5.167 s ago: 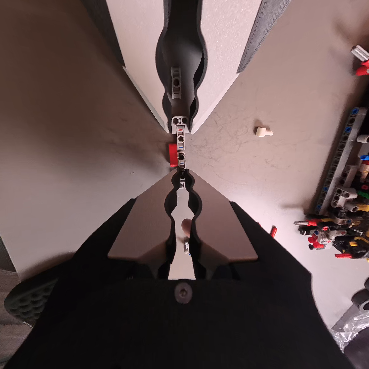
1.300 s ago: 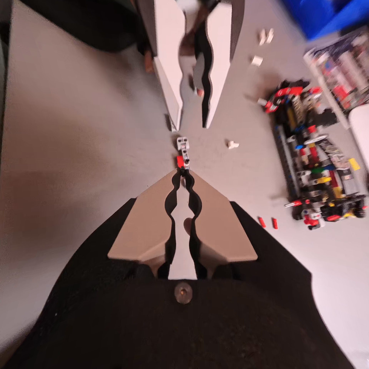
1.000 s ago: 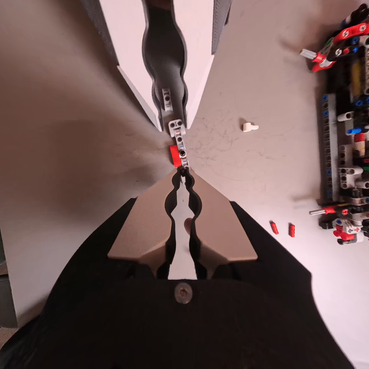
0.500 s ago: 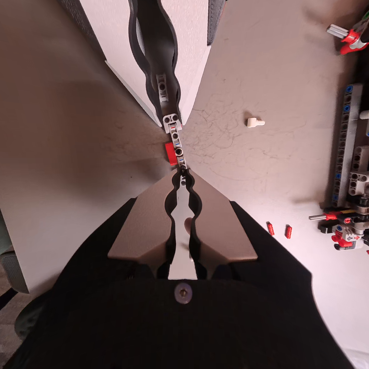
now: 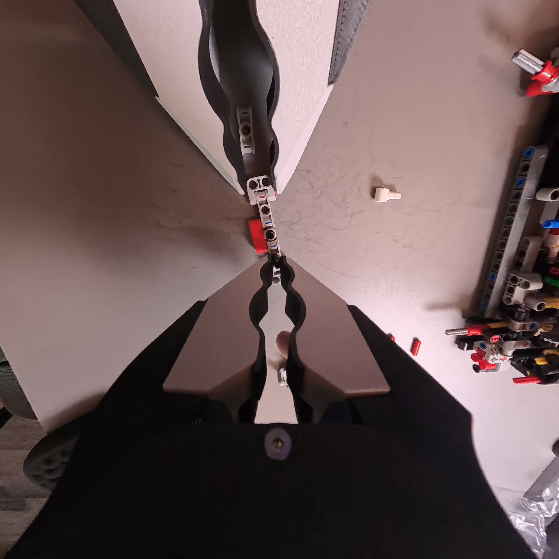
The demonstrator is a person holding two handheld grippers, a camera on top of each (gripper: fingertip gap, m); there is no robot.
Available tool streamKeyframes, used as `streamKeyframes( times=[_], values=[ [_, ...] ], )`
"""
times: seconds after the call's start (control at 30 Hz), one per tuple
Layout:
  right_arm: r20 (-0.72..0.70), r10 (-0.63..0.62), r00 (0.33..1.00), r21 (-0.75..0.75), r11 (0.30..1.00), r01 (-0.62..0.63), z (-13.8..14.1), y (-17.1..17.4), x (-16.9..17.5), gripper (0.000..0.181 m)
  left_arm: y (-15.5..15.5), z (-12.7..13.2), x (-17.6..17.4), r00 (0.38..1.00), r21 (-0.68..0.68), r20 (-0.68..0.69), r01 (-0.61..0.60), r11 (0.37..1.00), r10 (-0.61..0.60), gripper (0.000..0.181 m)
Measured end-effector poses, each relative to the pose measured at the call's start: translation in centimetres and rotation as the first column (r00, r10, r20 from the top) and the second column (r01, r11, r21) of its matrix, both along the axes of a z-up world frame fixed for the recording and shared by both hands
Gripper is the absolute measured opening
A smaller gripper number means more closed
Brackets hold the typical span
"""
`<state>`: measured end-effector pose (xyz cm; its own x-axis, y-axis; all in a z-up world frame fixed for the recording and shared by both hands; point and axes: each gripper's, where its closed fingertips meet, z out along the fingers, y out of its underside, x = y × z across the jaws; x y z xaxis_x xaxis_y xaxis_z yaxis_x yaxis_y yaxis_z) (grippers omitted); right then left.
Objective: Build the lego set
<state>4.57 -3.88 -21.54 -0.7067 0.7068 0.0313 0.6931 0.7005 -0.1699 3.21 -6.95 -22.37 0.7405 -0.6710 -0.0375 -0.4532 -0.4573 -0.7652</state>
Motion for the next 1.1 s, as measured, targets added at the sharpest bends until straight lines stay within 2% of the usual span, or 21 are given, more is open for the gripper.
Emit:
streamKeyframes(
  times=[0.67,1.1],
  values=[
    [0.034,0.048,0.998,0.056,0.997,-0.050,-0.04,0.20,0.21,0.002,0.01,0.02,-0.06,1.000,-0.006,0.004,-0.002,1.000,0.002,0.015],
    [0.056,0.068,0.996,0.033,0.997,-0.070,-0.69,0.05,0.25,0.002,0.06,0.04,-0.15,1.000,-0.005,0.006,-0.009,1.000,0.009,0.015]
  ],
)
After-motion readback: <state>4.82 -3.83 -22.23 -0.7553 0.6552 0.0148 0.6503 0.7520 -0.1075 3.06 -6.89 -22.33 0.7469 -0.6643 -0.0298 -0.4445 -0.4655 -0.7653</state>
